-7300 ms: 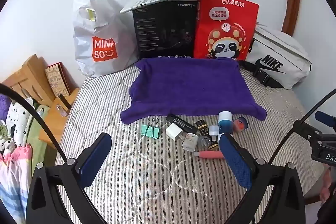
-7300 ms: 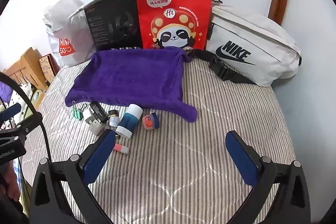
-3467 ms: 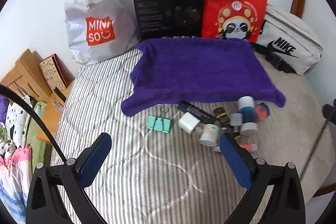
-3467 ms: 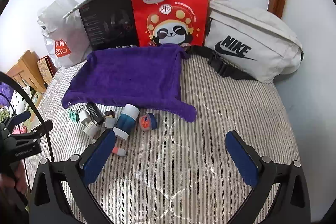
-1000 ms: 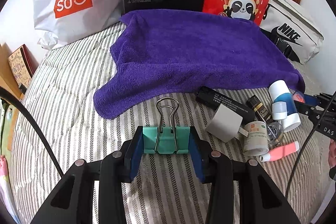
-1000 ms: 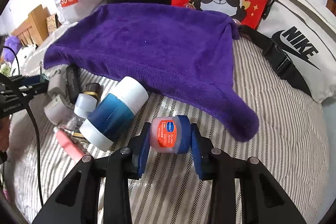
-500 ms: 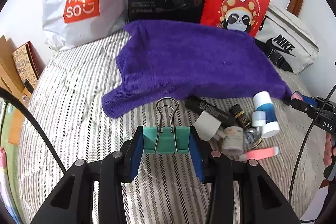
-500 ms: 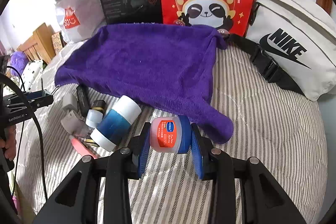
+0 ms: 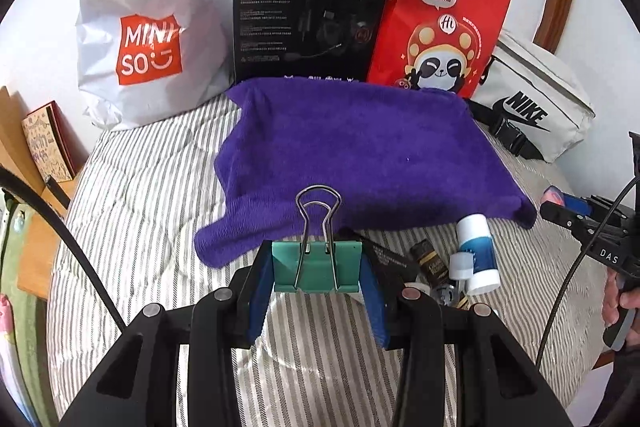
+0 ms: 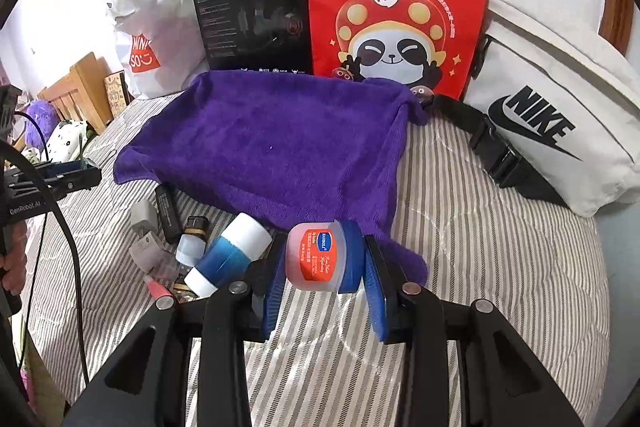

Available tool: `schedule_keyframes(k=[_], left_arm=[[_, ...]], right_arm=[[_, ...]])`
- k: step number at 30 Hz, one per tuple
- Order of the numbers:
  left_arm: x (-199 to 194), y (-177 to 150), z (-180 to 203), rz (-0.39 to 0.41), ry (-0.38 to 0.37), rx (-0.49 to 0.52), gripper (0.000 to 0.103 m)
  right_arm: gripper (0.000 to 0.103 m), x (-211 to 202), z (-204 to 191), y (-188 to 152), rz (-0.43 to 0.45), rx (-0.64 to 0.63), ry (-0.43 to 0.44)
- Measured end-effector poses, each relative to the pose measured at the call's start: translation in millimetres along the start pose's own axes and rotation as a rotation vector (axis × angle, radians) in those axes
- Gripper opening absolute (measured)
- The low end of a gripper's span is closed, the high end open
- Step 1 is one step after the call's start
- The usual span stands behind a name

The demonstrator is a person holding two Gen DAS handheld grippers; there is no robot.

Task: Organize rigid objects
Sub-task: 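Carry the tin onto the purple towel and open the right gripper while the left carries the clip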

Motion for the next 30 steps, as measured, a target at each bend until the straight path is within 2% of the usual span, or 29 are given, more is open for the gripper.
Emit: schedule_keyframes(k=[16,21,30], left_arm=[[12.4,32.4,-13.0,0.014,-0.005,-0.003,0.039],[22.9,35.5,-16.8,0.000,-0.006,0.001,0.039],[37.0,41.2,-30.2,-0.007,-0.019,-0.015,0.039]], right_arm=[[0.036,24.3,7.9,42.3,0.010,-0.012,-0.006],[0.036,46.3,1.7,62.4,0.003,-0.010,0.019],[0.036,94.7,-9.9,99.5,-0.012,-0.043,0.006]])
Point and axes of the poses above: each gripper's, at about its wrist camera, not at the fingertips, and x roughly the way its jaws point, z to its right, y to its top, the point moved 7 cm from there along x, roughly the way its jaws point, and after that the axes turned 12 degrees about -y, right-handed, at the moved point
